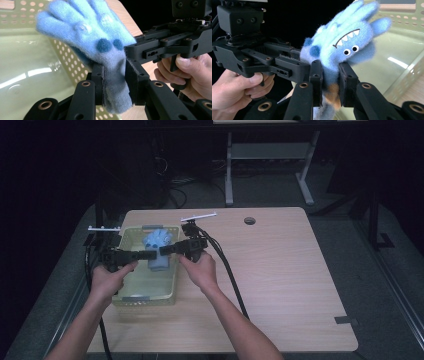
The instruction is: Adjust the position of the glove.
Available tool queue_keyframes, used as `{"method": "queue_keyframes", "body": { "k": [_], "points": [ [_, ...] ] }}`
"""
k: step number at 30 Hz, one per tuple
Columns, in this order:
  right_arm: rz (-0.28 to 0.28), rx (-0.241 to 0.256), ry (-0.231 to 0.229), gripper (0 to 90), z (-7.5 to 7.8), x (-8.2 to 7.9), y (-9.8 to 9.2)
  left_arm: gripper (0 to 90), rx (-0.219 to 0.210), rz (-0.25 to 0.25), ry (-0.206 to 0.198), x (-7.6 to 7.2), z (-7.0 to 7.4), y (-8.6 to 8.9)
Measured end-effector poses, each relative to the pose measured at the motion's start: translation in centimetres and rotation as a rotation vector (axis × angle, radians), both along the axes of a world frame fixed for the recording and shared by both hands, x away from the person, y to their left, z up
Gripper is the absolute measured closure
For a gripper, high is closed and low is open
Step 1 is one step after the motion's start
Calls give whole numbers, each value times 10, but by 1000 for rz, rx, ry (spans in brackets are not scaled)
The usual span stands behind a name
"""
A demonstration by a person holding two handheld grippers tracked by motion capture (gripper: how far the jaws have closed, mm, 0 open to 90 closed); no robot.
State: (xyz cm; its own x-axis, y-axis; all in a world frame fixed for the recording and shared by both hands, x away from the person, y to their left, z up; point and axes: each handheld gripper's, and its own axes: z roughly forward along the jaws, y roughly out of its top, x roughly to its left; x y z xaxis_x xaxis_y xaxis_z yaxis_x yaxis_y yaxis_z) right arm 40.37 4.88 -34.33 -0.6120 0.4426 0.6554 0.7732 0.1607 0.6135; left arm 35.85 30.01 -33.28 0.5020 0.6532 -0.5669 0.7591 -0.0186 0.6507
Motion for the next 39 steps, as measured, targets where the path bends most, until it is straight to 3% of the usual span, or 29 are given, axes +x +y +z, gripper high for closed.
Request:
{"method": "queue_keyframes", "body": {
  "k": [27,28,39],
  "points": [
    [14,10,66,757,-29,6,35,689,26,20,66,4,-23,30],
    [15,9,70,757,-32,6,37,689,44,19,71,5,-25,31],
    [8,-5,95,758,-49,9,52,683,71,31,112,8,-38,42]
  ]
}}
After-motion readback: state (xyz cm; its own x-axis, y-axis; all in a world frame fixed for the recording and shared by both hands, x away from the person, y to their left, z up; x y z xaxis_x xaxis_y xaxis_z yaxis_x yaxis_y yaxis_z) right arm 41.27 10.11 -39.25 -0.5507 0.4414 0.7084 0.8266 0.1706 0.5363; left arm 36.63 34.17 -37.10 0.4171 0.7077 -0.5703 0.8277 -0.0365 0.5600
